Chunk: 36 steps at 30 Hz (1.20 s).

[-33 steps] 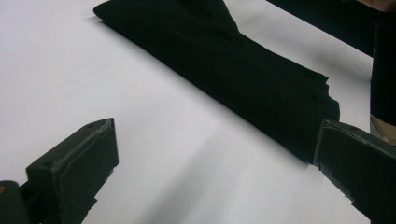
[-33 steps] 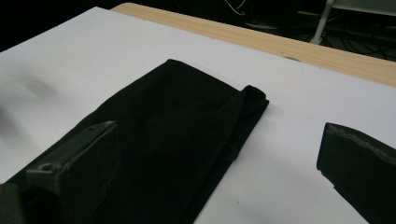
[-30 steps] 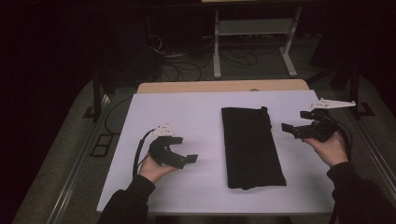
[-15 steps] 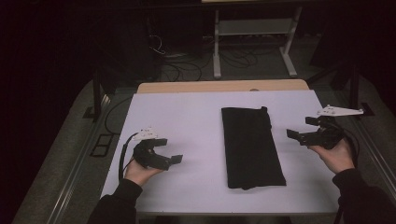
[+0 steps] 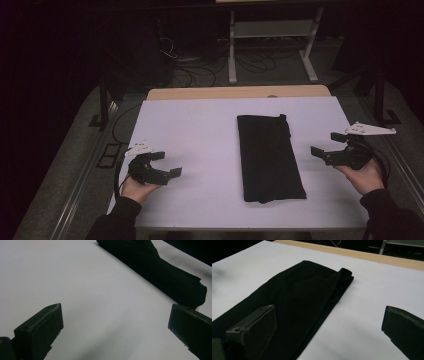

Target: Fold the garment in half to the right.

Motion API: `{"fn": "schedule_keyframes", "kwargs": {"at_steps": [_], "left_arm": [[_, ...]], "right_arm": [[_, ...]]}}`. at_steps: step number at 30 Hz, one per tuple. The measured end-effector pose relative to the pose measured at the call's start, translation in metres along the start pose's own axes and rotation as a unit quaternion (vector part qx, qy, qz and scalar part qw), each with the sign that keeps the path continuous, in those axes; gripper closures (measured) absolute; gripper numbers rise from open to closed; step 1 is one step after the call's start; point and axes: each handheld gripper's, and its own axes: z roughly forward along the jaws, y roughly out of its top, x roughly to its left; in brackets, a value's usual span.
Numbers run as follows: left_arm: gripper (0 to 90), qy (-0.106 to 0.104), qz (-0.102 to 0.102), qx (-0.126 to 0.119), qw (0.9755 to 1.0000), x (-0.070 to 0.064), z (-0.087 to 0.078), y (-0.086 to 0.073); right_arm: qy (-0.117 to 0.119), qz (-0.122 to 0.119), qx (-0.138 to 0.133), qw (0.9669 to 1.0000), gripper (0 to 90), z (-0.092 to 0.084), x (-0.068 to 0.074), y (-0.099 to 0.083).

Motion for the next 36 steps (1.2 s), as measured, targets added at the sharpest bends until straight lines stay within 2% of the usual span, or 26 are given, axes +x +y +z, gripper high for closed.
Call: {"fn": "schedule_keyframes", "kwargs": {"at_steps": [9,21,25,29,33,36], "left_arm": [[0.0,0.016,-0.013,-0.009,0.9998,0.009,-0.014,-0.010],[0.0,0.043,-0.023,-0.036,0.9981,0.019,-0.034,-0.016],[0.0,0.056,-0.035,-0.040,0.9970,0.024,-0.040,-0.022],[0.0,0.073,-0.036,-0.041,0.9959,0.027,-0.044,-0.028],[0.0,0.099,-0.035,-0.062,0.9926,0.027,-0.049,-0.031],[0.0,0.104,-0.040,-0.068,0.9914,0.027,-0.052,-0.032]], "right_arm": [[0.000,-0.001,0.005,1.0000,0.0,-0.005,0.002,-0.014],[0.000,-0.005,0.007,1.0000,0.0,-0.009,0.011,-0.032],[0.000,-0.009,0.007,0.9999,0.0,-0.012,0.015,-0.039],[-0.004,-0.007,0.005,1.0000,0.0,-0.015,0.017,-0.045],[-0.008,-0.007,0.001,0.9999,0.0,-0.020,0.019,-0.051],[-0.010,-0.005,0.003,0.9999,0.0,-0.022,0.019,-0.055]]}}
